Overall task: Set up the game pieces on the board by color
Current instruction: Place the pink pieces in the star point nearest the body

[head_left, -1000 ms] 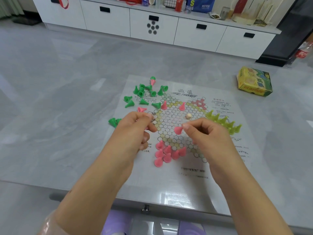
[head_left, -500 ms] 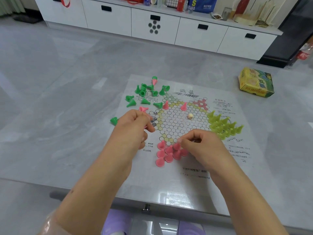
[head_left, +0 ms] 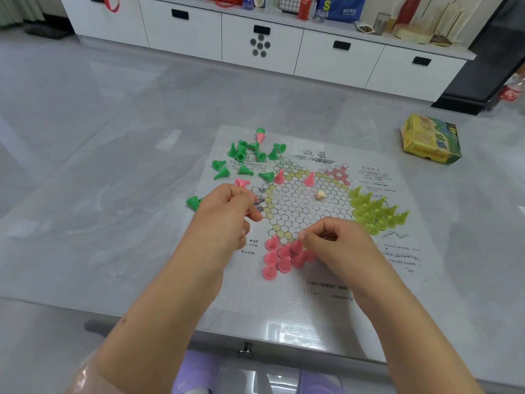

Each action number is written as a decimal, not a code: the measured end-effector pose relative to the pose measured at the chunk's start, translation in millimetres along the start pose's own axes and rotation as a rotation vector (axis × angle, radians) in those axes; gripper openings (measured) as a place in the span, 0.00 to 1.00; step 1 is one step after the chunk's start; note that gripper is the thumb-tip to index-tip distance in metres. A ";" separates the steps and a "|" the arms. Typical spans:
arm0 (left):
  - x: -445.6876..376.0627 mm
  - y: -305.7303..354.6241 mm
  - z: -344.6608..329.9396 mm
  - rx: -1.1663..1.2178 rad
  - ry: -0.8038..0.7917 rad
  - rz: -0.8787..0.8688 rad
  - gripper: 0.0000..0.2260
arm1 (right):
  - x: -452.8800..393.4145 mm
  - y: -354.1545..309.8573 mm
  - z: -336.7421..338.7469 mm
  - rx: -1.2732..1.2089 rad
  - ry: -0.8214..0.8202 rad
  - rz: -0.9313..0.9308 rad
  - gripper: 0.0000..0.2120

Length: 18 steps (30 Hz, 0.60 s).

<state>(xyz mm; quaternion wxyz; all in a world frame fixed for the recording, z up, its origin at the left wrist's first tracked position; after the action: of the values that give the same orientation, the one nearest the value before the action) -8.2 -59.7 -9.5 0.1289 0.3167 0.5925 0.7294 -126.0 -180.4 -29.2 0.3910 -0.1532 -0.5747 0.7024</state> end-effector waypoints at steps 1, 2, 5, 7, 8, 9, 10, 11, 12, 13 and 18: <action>0.2 0.1 -0.1 0.003 0.000 0.001 0.08 | 0.3 -0.4 0.4 0.006 -0.001 0.003 0.08; -0.1 0.1 -0.6 0.003 -0.002 0.003 0.08 | 1.2 -0.9 0.9 0.006 0.000 0.006 0.08; -0.3 -2.2 -3.6 -0.021 -0.021 0.008 0.10 | 2.3 -3.9 3.5 -0.032 0.035 0.020 0.08; 0.5 -3.3 -8.4 -0.048 -0.053 -0.001 0.11 | 3.7 -11.6 7.0 -0.070 0.096 0.075 0.07; 1.1 -3.8 -11.0 -0.061 -0.073 -0.010 0.11 | 5.6 -18.9 7.8 -0.074 0.115 0.131 0.06; 1.6 -4.1 -13.5 -0.068 -0.094 -0.020 0.11 | 8.5 -27.0 6.9 -0.070 0.110 0.197 0.06; 2.1 -4.4 -15.8 -0.070 -0.118 -0.031 0.11 | 12.3 -35.9 3.2 -0.071 0.078 0.260 0.05; 2.7 -5.0 -18.1 -0.065 -0.145 -0.039 0.10 | 17.0 -43.7 -2.6 -0.084 0.027 0.314 0.05; 3.3 -5.6 -20.0 -0.054 -0.168 -0.043 0.09 | 22.7 -51.2 -8.9 -0.090 -0.029 0.362 0.05; 3.8 -6.2 -21.0 -0.036 -0.184 -0.039 0.09 | 26.6 -56.3 -14.1 -0.067 -0.067 0.418 0.06; 3.3 -7.0 -18.9 0.145 -0.163 0.049 0.14 | 28.9 -59.0 -20.3 0.132 -0.038 0.582 0.08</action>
<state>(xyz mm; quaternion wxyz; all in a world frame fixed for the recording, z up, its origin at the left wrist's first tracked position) -23.7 -70.7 -17.0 0.1356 0.3977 0.6233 0.6595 -109.2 -143.5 26.3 0.1718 -0.2726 -0.4669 0.8235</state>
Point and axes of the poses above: each hand's wrist, its own x-axis away from the middle knuckle, its own z-axis out of the back of the hand, y = z × x, the point moved 7 cm from there along -x, towards the middle knuckle, and after that the axes turned 8 degrees about -x, right-handed, at the moved point
